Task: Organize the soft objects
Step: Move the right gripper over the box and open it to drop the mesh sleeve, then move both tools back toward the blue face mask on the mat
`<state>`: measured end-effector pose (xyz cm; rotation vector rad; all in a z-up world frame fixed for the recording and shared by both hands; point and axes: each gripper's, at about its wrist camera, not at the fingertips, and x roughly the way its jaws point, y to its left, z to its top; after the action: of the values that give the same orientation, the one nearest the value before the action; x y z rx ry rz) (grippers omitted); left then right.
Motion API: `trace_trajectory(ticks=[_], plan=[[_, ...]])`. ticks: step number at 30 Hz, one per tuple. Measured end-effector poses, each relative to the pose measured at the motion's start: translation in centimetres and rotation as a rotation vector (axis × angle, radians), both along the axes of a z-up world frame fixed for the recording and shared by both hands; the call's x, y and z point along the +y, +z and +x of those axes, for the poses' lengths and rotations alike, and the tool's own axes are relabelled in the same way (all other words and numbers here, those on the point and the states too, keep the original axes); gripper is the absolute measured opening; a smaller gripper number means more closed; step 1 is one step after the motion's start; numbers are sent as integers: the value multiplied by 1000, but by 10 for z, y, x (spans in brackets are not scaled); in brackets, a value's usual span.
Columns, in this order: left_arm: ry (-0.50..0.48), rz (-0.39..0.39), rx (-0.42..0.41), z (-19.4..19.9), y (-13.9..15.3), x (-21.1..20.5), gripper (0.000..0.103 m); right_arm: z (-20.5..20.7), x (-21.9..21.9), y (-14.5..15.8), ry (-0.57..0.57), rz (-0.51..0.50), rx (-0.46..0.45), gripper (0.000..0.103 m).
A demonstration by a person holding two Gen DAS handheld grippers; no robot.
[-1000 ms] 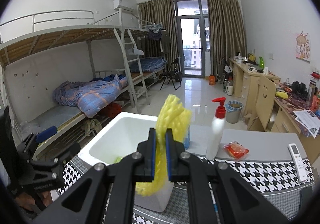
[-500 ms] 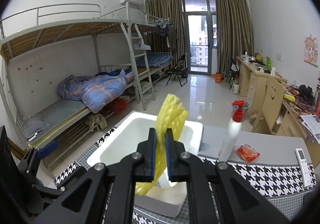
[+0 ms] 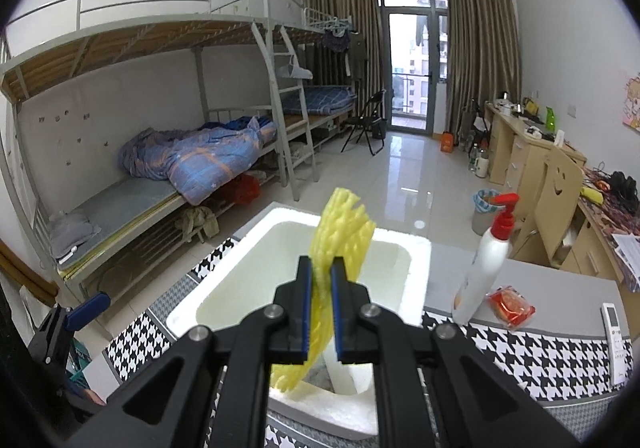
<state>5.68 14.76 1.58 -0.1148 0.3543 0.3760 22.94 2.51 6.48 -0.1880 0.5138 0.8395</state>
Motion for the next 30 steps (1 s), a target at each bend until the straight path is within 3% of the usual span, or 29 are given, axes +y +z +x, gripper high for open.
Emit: trace_trajectory(ticks=[12, 14, 16, 18, 30], plan=[[4, -8, 17, -2, -6, -2, 102, 5, 20, -17, 22, -67, 45, 12], [5, -7, 15, -3, -5, -3, 102, 5, 23, -19, 30, -84, 41, 24], [6, -7, 13, -3, -5, -2, 102, 6, 22, -20, 30, -81, 32, 63], [11, -5, 16, -3, -4, -1, 102, 4, 21, -20, 37, -60, 20, 78], [0, -4, 14, -5, -2, -7, 102, -4, -1, -15, 32, -32, 38, 79]])
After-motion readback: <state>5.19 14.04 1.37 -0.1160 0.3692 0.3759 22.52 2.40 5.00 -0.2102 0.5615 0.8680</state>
